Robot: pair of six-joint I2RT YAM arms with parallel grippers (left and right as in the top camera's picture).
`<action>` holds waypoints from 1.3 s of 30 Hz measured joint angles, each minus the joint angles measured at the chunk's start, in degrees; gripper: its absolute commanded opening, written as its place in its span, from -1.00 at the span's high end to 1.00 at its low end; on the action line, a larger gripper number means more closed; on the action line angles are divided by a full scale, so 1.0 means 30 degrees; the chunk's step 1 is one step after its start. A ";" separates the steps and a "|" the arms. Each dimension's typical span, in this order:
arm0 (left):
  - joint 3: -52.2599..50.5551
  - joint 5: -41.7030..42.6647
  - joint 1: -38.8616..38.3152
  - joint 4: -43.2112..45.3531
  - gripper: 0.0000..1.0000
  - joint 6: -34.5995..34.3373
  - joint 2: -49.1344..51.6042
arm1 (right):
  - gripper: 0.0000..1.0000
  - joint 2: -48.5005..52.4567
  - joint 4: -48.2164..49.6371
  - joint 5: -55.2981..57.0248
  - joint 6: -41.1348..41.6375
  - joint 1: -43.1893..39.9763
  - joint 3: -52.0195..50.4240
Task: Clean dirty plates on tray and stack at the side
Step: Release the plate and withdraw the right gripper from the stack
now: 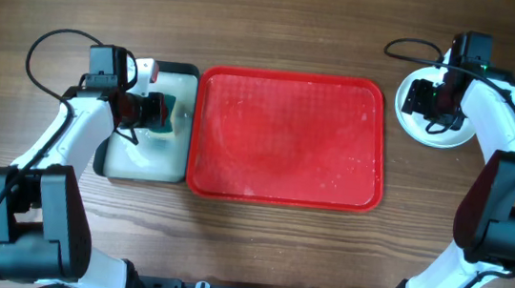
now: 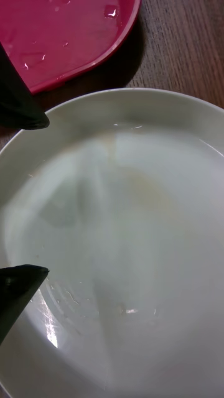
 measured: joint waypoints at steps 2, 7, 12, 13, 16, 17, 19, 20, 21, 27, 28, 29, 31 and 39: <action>0.0000 0.0000 0.0000 0.0000 -0.32 -0.0058 -0.0007 | -0.41 0.0000 0.0138 -0.0087 -0.0080 0.0000 0.0000; 0.0000 0.1253 0.0000 0.0058 -0.77 -0.0036 0.0000 | -0.42 0.0000 0.0627 -0.3650 -0.2674 0.0036 0.0000; 0.0000 0.1836 0.0000 0.0146 -1.00 -0.0036 0.0000 | -0.99 0.0000 0.0831 -0.5158 -0.3949 0.0903 0.0000; 0.0000 0.1865 0.0000 0.0146 -1.00 -0.0044 0.0000 | -0.99 0.0000 0.0838 -0.5275 -0.3993 0.1013 0.0000; 0.0000 0.1902 0.0000 0.0146 -1.00 -0.0044 0.0000 | -0.99 0.0000 0.0845 -0.5297 -0.4007 0.1013 0.0000; 0.0000 0.1909 0.0000 0.0146 -1.00 -0.0044 0.0000 | -0.99 0.0000 0.0845 -0.5297 -0.4007 0.1020 0.0000; 0.0000 0.1909 0.0000 0.0146 -1.00 -0.0044 0.0000 | -0.99 0.0000 0.0845 -0.5297 -0.4007 0.1020 0.0000; 0.0000 0.1902 0.0000 0.0146 -1.00 -0.0044 -0.0007 | -0.99 0.0000 0.0845 -0.5297 -0.4007 0.1020 0.0000; 0.0000 0.1902 0.0000 0.0146 -1.00 -0.0044 0.0000 | -0.99 0.0000 0.0845 -0.5289 -0.4007 0.1020 0.0000; 0.0000 0.1909 0.0000 0.0146 -1.00 -0.0044 -0.0007 | -0.99 0.0000 0.0845 -0.5297 -0.4007 0.1020 0.0000; 0.0000 0.1902 0.0000 0.0146 -1.00 -0.0044 0.0000 | -0.99 0.0000 0.0845 -0.5297 -0.4007 0.1020 0.0000; 0.0000 0.1909 0.0000 0.0146 -1.00 -0.0044 0.0000 | -1.00 0.0000 0.0845 -0.5297 -0.4007 0.1020 0.0000; 0.0000 0.1902 0.0000 0.0146 -1.00 -0.0044 0.0000 | -0.99 0.0000 0.0845 -0.5297 -0.4007 0.1020 0.0000; 0.0000 0.1909 0.0000 0.0146 -1.00 -0.0044 0.0000 | -0.99 -0.0015 0.0860 -0.5297 -0.4007 0.1020 0.0000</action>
